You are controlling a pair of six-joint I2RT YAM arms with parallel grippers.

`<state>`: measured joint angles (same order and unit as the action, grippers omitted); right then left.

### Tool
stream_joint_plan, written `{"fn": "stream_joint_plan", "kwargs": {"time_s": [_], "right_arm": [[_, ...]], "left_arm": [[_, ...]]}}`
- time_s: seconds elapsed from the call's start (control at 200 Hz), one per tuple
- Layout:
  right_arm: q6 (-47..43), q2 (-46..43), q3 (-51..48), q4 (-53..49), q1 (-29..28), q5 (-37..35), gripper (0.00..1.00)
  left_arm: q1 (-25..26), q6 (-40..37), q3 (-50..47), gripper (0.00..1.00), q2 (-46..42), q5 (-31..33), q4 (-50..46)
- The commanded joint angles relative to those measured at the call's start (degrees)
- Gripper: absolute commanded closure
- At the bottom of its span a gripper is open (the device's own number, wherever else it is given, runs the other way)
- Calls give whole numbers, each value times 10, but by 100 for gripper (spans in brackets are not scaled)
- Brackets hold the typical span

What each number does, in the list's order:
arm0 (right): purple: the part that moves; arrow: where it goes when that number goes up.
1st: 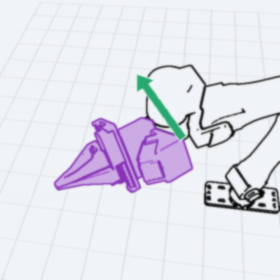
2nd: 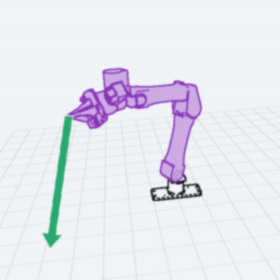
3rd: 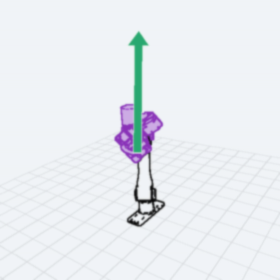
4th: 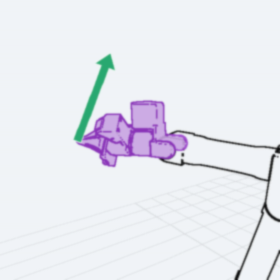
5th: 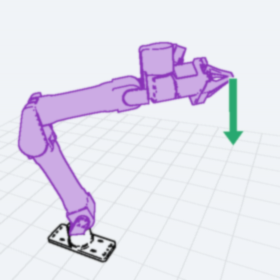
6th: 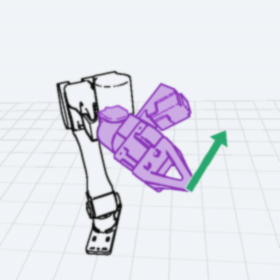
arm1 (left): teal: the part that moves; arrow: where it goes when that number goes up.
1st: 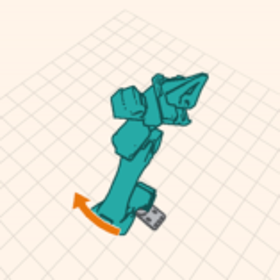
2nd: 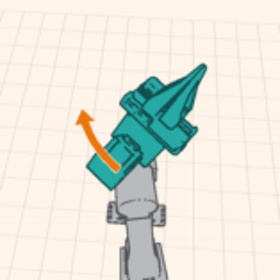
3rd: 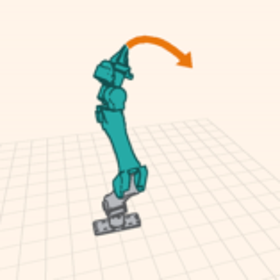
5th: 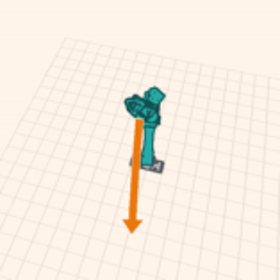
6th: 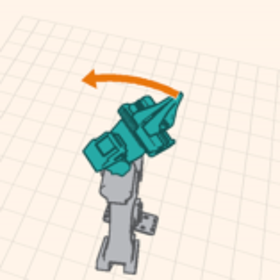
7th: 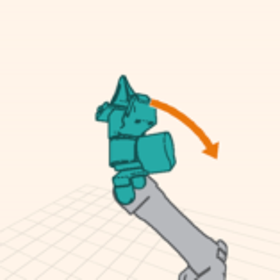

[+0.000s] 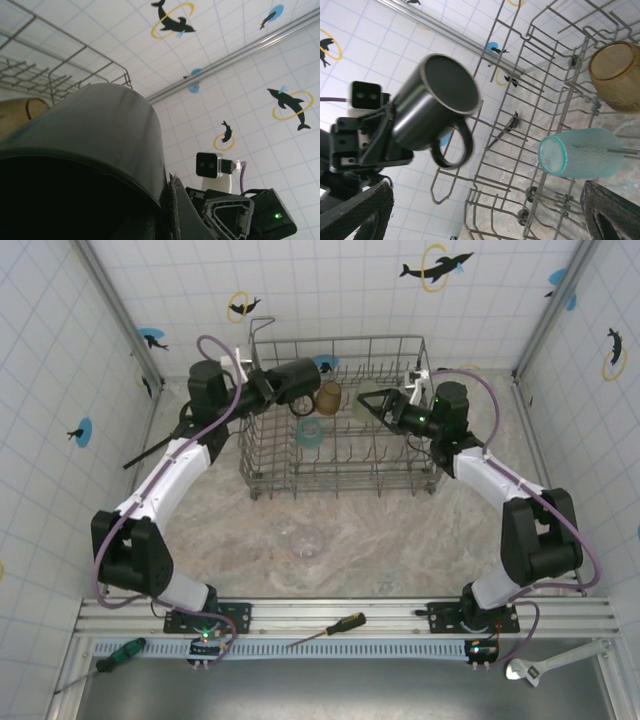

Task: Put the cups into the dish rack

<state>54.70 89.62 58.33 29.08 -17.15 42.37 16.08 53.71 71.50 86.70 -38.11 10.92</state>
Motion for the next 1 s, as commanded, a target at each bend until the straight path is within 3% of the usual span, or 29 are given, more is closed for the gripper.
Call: {"fn": "stream_joint_plan", "kwargs": {"time_s": [0.0,0.996], "right_arm": [[32,13,-11,67,-7,10,0],[259,156,23,328,-14,11,0]], "left_arm": [[14,15,33,100,10,0,72],[56,159,61,100,108,-57,198]]}}
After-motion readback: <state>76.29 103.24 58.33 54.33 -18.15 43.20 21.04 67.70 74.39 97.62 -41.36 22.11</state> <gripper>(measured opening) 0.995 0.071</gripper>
